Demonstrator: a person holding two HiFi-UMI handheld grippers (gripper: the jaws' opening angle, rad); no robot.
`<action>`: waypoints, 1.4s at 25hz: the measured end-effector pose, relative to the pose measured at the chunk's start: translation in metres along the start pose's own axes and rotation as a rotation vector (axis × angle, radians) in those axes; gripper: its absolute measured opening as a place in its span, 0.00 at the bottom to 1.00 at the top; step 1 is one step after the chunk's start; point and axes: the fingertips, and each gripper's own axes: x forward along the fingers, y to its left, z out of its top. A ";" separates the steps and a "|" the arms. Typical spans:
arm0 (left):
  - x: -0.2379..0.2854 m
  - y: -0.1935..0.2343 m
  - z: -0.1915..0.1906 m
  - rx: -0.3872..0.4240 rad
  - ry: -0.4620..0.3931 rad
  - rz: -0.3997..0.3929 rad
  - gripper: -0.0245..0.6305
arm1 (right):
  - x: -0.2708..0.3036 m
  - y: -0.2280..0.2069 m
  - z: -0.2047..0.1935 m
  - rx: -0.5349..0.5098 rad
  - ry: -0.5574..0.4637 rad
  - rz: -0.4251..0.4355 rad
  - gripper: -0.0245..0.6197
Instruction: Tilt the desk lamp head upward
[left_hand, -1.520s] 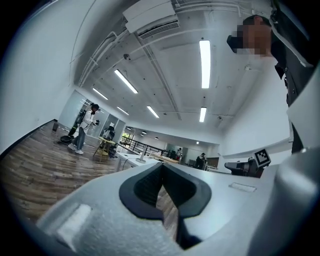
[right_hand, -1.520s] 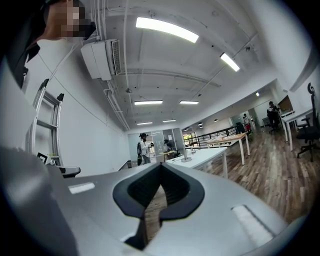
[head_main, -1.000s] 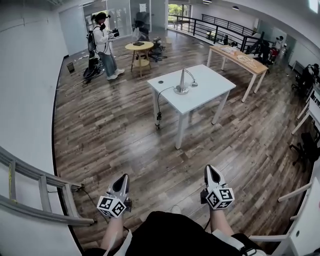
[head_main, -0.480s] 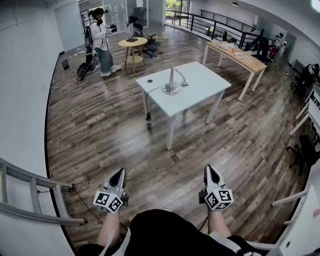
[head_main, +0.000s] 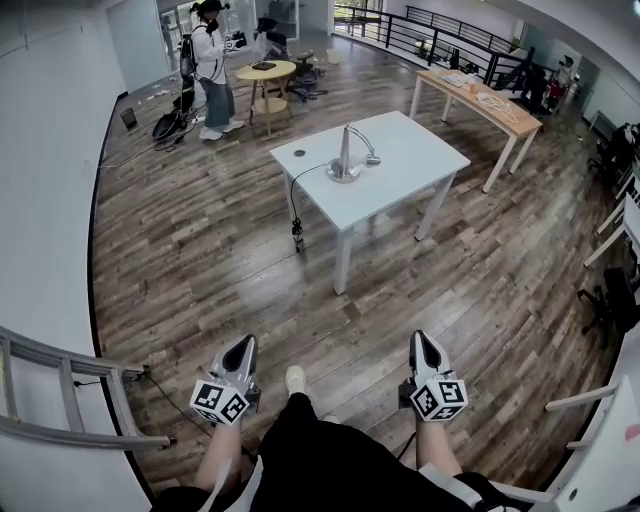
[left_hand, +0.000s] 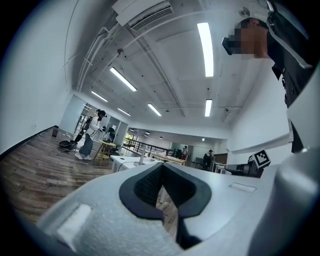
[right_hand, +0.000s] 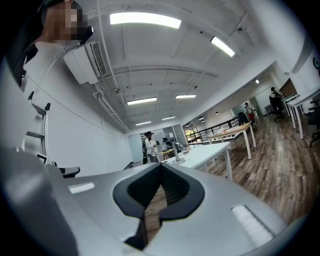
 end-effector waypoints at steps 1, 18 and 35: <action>0.007 0.007 0.000 -0.001 -0.004 -0.003 0.04 | 0.007 -0.001 0.003 -0.004 -0.003 -0.004 0.04; 0.120 0.137 0.041 0.012 -0.041 -0.046 0.04 | 0.164 0.023 0.037 -0.034 -0.047 -0.034 0.04; 0.148 0.201 0.037 -0.040 -0.011 -0.082 0.04 | 0.222 0.050 0.032 -0.053 -0.034 -0.064 0.04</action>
